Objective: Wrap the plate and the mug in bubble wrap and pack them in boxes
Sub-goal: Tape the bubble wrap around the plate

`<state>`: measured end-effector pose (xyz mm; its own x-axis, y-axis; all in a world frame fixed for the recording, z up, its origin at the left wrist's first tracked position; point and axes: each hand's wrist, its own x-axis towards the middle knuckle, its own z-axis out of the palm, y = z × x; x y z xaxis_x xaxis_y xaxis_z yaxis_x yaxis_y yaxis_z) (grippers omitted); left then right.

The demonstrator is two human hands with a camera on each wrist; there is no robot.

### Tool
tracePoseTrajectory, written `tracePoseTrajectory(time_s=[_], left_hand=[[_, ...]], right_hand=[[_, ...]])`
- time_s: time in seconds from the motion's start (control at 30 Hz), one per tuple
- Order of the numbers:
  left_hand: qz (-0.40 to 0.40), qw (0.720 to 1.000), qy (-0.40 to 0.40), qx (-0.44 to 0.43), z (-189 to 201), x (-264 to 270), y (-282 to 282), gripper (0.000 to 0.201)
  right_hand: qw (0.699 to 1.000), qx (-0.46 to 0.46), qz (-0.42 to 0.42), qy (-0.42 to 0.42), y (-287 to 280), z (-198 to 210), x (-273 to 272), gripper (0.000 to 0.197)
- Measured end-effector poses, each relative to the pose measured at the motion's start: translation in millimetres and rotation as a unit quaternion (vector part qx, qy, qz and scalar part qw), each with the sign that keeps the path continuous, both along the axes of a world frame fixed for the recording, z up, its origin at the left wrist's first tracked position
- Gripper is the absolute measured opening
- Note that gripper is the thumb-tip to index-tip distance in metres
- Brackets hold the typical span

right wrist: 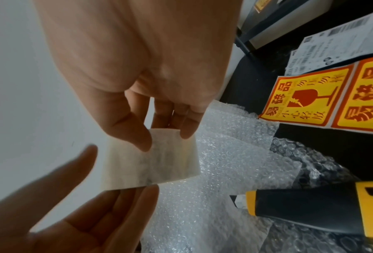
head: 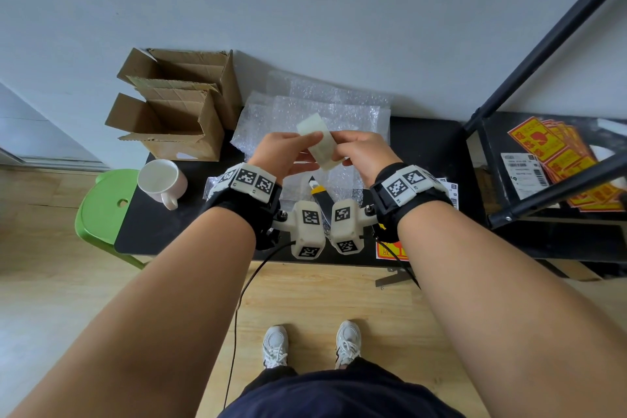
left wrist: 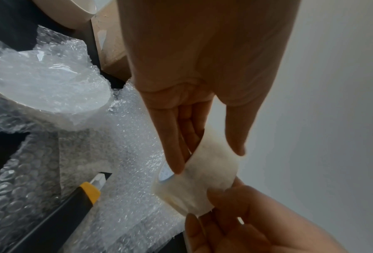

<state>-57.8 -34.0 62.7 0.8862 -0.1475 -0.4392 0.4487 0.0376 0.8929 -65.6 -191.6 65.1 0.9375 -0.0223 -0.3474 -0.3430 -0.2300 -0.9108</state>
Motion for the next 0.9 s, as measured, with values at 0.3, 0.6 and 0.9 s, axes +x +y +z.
tracePoseTrajectory(time_s=[0.3,0.6,0.9], left_hand=[[-0.022,1.000,0.008,0.005,3.0,0.5,1.3,0.024],[0.068,0.996,0.053,0.018,4.5,1.4,-6.9,0.024],[0.097,0.994,0.050,0.024,5.9,-2.5,-8.5,0.018]], right_hand=[[1.000,0.000,-0.005,-0.005,-0.6,-0.6,-0.5,0.049],[0.998,-0.039,0.049,-0.029,5.1,3.9,-0.8,0.045],[0.995,-0.056,0.060,-0.051,5.7,-2.7,0.1,0.044]])
